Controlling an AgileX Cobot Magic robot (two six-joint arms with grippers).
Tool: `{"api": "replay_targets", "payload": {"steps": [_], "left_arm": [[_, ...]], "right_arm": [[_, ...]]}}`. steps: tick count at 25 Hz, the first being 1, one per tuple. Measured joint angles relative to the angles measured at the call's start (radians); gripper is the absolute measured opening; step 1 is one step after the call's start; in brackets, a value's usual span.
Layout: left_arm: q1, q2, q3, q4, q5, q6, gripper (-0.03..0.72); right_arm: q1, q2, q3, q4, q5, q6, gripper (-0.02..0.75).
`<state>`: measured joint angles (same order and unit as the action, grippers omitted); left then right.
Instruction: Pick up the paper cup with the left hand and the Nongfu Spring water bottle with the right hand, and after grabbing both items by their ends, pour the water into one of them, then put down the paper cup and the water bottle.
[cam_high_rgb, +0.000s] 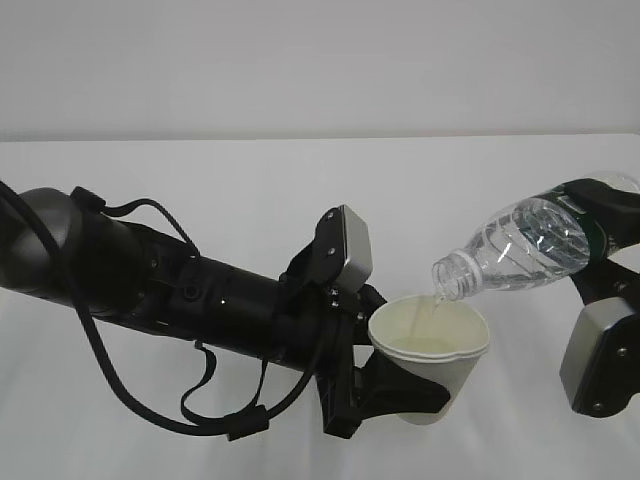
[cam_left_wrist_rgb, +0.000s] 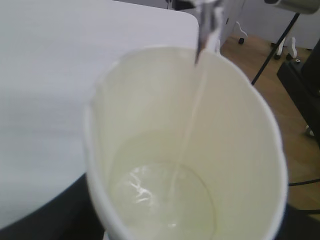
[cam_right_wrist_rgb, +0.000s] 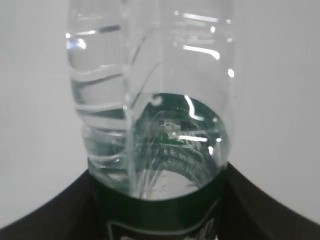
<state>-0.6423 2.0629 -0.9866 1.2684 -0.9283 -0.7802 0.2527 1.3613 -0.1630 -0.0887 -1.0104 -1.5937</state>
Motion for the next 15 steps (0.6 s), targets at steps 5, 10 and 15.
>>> {"api": "replay_targets", "payload": {"steps": [5,10,15], "left_arm": [[0.000,0.000,0.000,0.000,0.000,0.000,0.453],[0.000,0.000,0.000,0.004,0.000,0.000,0.453],[0.000,0.000,0.000,0.007,0.000,0.000,0.453]], "right_arm": [[0.000,0.000,0.000,0.000,0.000,0.000,0.426],[0.000,0.000,0.000,-0.011,0.000,-0.002,0.426],[0.000,0.000,0.000,-0.013,0.000,-0.002,0.426]]}}
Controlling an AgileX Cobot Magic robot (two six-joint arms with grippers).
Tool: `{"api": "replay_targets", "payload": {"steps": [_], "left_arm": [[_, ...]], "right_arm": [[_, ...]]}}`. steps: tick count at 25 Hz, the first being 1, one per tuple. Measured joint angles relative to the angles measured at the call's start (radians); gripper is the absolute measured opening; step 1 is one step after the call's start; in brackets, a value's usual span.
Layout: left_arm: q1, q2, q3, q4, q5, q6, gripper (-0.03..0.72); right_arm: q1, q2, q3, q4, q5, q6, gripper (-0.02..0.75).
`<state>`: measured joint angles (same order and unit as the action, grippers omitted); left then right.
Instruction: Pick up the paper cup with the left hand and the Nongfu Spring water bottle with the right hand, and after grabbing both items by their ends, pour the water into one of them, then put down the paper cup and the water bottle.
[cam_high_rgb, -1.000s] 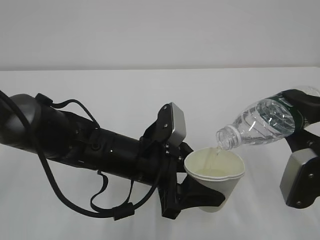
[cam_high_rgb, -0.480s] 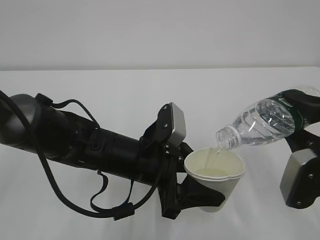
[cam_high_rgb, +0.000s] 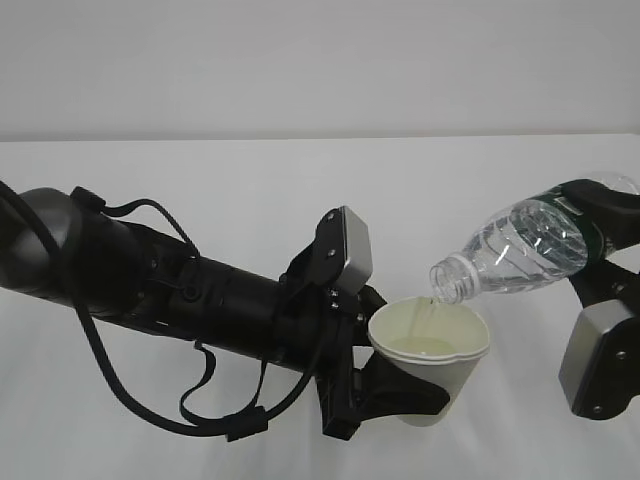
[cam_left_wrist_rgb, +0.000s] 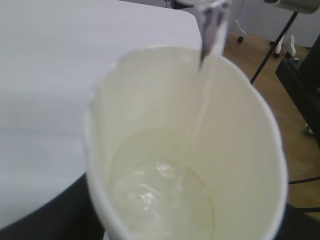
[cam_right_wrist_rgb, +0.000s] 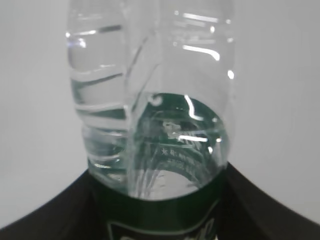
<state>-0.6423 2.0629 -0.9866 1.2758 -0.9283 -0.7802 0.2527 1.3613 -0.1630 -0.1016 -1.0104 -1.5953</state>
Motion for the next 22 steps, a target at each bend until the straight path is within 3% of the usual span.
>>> {"api": "replay_targets", "payload": {"steps": [22], "left_arm": [[0.000,0.000,0.000,0.000,0.000,0.000,0.453]], "right_arm": [[0.000,0.000,0.000,-0.005,-0.002,-0.002,0.425]]}}
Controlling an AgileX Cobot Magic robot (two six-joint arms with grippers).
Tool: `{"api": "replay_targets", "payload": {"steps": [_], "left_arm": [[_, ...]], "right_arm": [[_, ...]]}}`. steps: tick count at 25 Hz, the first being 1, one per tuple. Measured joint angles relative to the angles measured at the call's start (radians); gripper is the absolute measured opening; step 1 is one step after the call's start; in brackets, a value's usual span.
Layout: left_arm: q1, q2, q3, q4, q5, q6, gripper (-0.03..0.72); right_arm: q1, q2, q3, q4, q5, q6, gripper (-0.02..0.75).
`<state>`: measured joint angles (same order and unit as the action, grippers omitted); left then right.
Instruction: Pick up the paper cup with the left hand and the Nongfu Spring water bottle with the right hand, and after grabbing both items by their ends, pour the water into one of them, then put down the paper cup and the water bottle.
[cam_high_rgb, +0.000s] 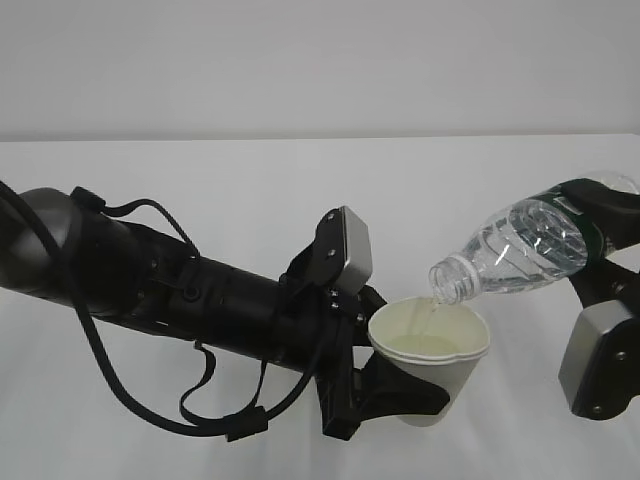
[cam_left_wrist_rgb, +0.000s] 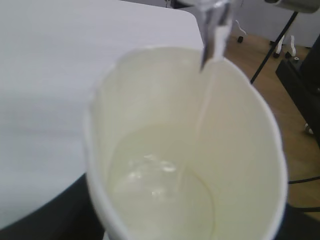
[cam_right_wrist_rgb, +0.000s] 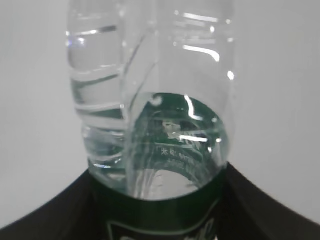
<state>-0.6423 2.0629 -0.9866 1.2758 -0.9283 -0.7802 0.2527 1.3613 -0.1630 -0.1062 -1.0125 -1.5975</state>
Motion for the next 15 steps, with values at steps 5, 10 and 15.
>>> {"api": "replay_targets", "payload": {"steps": [5,10,15], "left_arm": [[0.000,0.000,0.000,0.000,0.000,0.000,0.453],[0.000,0.000,0.000,0.000,0.000,0.000,0.453],[0.000,0.000,0.000,0.000,0.000,0.000,0.453]], "right_arm": [[0.000,0.000,0.000,0.000,-0.004,-0.002,0.425],[0.000,0.000,0.000,0.000,-0.004,-0.014,0.424],[0.000,0.000,0.000,0.000,-0.006,-0.018,0.424]]}}
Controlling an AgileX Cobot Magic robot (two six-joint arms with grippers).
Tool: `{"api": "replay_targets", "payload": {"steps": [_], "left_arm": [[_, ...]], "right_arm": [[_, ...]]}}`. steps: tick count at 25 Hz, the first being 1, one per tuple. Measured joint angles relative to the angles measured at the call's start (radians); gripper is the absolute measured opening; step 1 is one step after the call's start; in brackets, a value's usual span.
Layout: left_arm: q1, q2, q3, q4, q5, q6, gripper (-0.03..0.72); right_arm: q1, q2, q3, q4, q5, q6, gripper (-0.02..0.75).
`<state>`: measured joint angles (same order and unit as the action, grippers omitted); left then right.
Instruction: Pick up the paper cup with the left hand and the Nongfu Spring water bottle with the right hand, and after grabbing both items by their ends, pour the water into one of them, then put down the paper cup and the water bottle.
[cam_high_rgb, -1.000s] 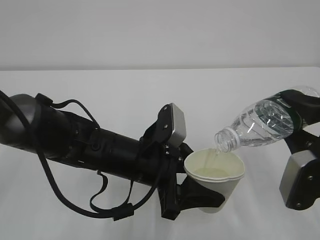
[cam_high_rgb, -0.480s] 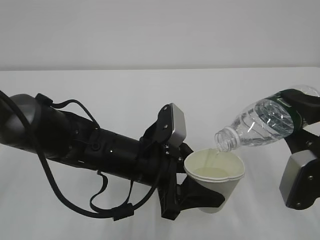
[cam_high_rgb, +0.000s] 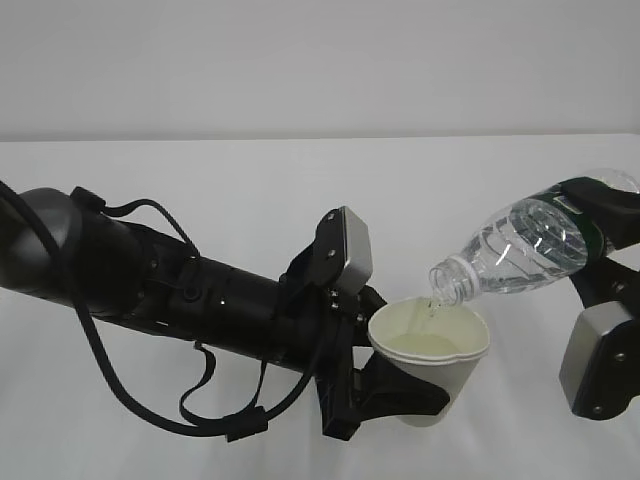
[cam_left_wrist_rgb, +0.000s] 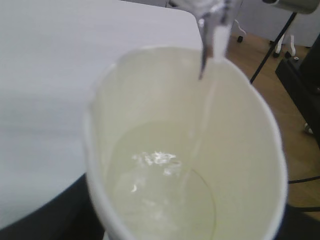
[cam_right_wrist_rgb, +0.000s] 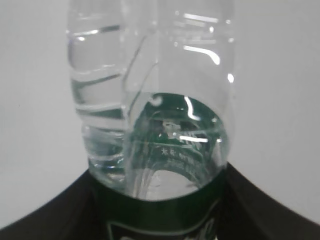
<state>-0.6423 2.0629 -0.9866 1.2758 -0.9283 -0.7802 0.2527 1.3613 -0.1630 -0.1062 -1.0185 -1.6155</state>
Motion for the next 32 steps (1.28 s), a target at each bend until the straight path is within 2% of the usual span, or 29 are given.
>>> {"api": "replay_targets", "payload": {"steps": [32], "left_arm": [[0.000,0.000,0.000,0.005,0.000,0.000,0.452]], "right_arm": [[0.000,0.000,0.000,0.000,0.000,-0.007,0.423]]}}
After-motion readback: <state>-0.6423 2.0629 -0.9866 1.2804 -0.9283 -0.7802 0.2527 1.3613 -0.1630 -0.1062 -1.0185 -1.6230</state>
